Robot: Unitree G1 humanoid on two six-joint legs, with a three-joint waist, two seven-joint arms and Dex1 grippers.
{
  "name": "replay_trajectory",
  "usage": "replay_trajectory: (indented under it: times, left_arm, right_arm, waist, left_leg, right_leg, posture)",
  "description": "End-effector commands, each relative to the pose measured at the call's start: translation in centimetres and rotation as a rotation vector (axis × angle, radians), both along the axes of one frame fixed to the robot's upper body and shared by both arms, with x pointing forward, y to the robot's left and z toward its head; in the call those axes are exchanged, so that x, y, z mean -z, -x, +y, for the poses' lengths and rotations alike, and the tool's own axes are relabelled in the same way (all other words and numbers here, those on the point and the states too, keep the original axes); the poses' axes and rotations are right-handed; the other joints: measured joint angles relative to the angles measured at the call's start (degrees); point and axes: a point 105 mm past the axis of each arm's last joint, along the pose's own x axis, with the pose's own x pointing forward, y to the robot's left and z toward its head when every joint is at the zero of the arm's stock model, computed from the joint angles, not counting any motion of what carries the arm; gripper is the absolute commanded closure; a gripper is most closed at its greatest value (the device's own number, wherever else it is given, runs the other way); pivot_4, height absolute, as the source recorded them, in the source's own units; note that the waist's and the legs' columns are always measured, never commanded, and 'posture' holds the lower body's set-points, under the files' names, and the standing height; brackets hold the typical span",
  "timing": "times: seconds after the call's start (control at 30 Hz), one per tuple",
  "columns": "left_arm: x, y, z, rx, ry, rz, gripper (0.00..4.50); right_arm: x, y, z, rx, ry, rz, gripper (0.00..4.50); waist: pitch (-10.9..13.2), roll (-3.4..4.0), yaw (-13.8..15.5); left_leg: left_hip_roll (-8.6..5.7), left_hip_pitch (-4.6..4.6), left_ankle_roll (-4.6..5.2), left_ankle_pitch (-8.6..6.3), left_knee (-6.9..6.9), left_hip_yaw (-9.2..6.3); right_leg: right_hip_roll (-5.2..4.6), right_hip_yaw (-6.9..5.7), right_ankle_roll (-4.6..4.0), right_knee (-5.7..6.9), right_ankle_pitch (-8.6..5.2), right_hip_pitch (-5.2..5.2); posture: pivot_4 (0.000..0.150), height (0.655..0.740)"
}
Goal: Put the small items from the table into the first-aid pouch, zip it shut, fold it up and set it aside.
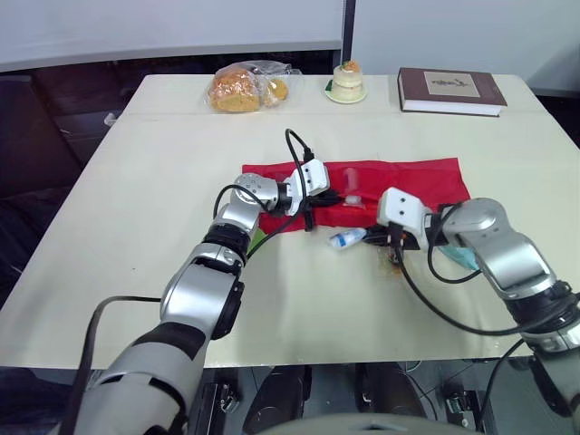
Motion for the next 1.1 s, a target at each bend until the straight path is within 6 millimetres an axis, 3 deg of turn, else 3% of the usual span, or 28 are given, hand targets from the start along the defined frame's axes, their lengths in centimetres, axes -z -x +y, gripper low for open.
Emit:
replay_trajectory:
  times: [0.03, 0.2, 0.37, 0.57, 0.8, 1.1]
  left_arm:
    - [-1.4, -0.1, -0.5, 0.007, 0.047, -0.040, 4.50]
    - [-1.4, -0.1, -0.6, 0.009, 0.051, -0.038, 4.50]
    - [-1.5, -0.1, -0.9, 0.006, 0.070, -0.038, 4.50]
    - [-1.3, 0.2, -1.4, 0.022, 0.081, -0.031, 4.50]
    - [-1.0, 0.7, -2.7, 0.039, 0.084, -0.019, 4.50]
    - [-0.8, 1.7, -3.9, 0.043, 0.117, 0.000, 4.50]
  right_arm:
    - [-1.5, -0.3, -1.2, 0.169, -0.104, 0.020, 4.46]
    - [-0.9, -0.1, -3.4, 0.427, -0.147, 0.135, 4.46]
    - [0.3, 0.0, -5.7, 0.631, -0.070, 0.193, 4.46]
    - [0.7, -0.5, -6.7, 0.750, -0.064, 0.199, 4.46]
    - [-0.2, -2.3, -6.4, 0.830, -0.132, 0.166, 4.46]
    - [0.3, -2.8, -3.7, 0.818, -0.164, 0.182, 4.46]
  waist:
    - [0.00, 0.00, 0.01]
    - [0.00, 0.00, 0.00]
    - [-0.01, 0.01, 0.02]
    - [-0.01, 0.02, -0.02]
    - [-0.02, 0.03, -0.03]
    - [-0.04, 0.06, -0.11]
  left_leg:
    - [0.00, -0.02, 0.00, 0.00, 0.00, 0.00]
    - [-0.01, -0.04, 0.00, 0.00, 0.00, 0.00]
    - [-0.05, -0.05, 0.01, 0.00, -0.01, 0.00]
    - [-0.06, -0.04, 0.01, 0.00, -0.01, 0.01]
    - [-0.08, -0.04, 0.01, 0.00, -0.01, 0.01]
    - [-0.10, -0.05, 0.01, 0.00, -0.04, 0.05]
  right_leg:
    - [0.00, 0.00, 0.00, 0.00, 0.00, -0.02]
    - [-0.02, 0.01, 0.00, 0.02, 0.00, -0.03]
    - [-0.05, 0.02, 0.00, 0.05, 0.00, -0.05]
    - [-0.06, 0.03, 0.00, 0.06, 0.00, -0.05]
    - [-0.06, 0.03, 0.00, 0.08, 0.00, -0.06]
    - [-0.06, 0.11, 0.00, 0.17, 0.00, -0.14]
  posture:
    - [0.150, 0.7289]
    - [0.150, 0.7289]
    - [0.150, 0.7289]
    - [0.150, 0.7289]
    - [0.150, 0.7289]
    - [0.150, 0.7289]
